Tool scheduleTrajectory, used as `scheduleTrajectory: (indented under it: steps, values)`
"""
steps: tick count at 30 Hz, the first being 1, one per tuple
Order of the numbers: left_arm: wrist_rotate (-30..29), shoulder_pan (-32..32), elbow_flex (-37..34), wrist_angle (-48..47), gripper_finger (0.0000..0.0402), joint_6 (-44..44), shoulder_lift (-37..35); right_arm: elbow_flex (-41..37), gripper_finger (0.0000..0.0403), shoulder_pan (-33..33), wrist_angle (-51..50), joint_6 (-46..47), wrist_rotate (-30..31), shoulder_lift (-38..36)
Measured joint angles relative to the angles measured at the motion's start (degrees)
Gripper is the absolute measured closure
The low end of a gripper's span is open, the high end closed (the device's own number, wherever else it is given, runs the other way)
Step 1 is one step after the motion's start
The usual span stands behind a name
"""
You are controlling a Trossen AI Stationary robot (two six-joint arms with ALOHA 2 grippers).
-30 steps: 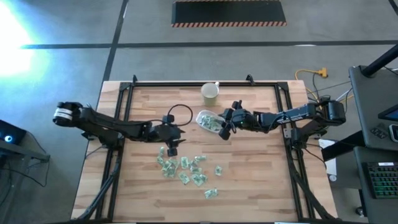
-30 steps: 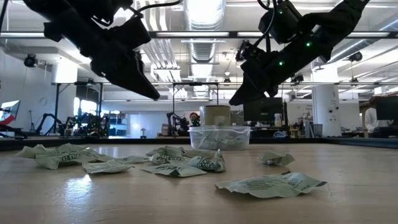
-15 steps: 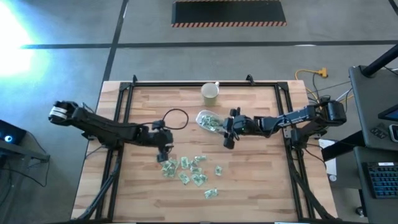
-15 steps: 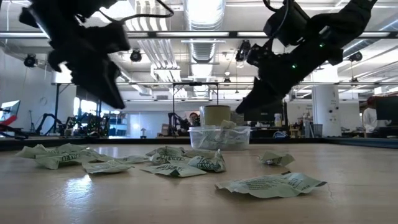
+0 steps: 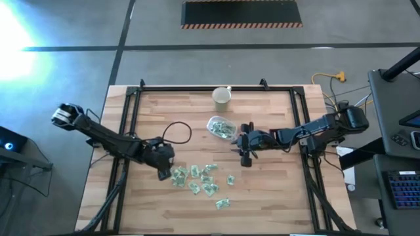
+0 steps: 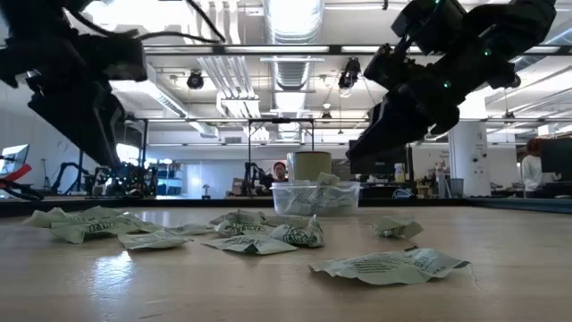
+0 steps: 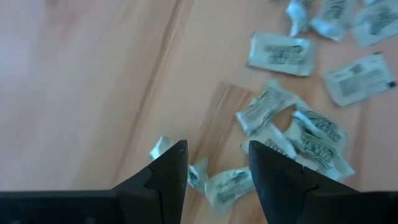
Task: Pick and place items into bin
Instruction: Put the green stevia packet into the transparent bin
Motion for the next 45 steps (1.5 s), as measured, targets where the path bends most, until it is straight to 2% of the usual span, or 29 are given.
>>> scheduleTrajectory:
  steps: [7, 12, 25, 36, 45]
  values:
    - [-0.5, 0.2, 0.2, -3.2, 0.0249, -11.1, 2.9, -0.2, 0.0278, 1.7, -0.3, -0.1, -4.3, -3.7]
    - [-0.5, 0.8, -0.1, -6.5, 0.0249, -15.8, 3.9, -0.2, 0.0280, 3.2, -2.2, -0.3, -5.1, -7.3]
    - [-0.3, 3.7, -0.3, -4.7, 0.0249, -15.0, 8.2, -0.7, 0.0284, 7.3, -4.7, -0.4, -5.0, -14.0]
    - [2.5, 3.8, -0.3, 0.2, 0.0249, -12.7, 11.8, -0.8, 0.0285, 7.5, -4.8, -0.4, -4.7, -14.0]
    - [3.1, 3.8, -0.3, 0.4, 0.0254, -11.1, 14.3, -0.8, 0.0291, 7.5, -5.3, -0.4, -4.7, -14.0]
